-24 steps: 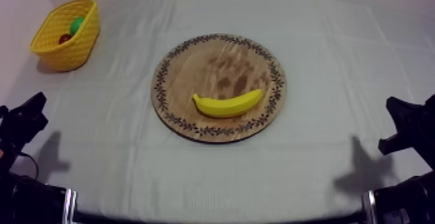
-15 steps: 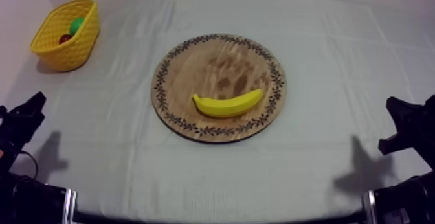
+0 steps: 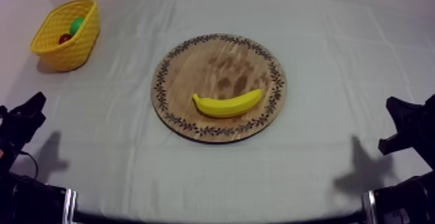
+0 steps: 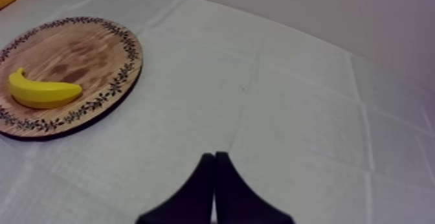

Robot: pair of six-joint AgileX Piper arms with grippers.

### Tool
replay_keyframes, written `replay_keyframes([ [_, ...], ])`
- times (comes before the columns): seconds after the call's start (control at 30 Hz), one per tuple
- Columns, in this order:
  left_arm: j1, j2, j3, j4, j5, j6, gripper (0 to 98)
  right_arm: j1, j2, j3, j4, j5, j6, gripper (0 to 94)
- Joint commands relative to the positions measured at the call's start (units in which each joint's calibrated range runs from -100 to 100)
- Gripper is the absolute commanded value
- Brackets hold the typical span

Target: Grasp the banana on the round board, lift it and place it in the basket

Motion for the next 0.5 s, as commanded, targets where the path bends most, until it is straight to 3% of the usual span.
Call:
replay_keyframes([
  [0.0, 0.08, 0.0, 0.02, 0.05, -0.15, 0.19, 0.1, 0.0, 0.03, -0.03, 0.0, 0.03, 0.0, 0.2],
  [0.17, 0.17, 1.8, -0.41, 1.35, -2.06, -0.09, 0.0, 0.0, 0.03, -0.03, 0.0, 0.03, 0.0, 0.2],
  [0.33, 0.31, 7.95, -5.99, 4.75, -2.36, -5.52, 0.0, 0.0, 0.03, -0.03, 0.0, 0.03, 0.0, 0.2],
  [0.47, 1.01, 14.83, -13.57, 6.07, -0.56, -9.33, 0.0, 0.0, 0.03, -0.03, 0.0, 0.03, 0.0, 0.2],
])
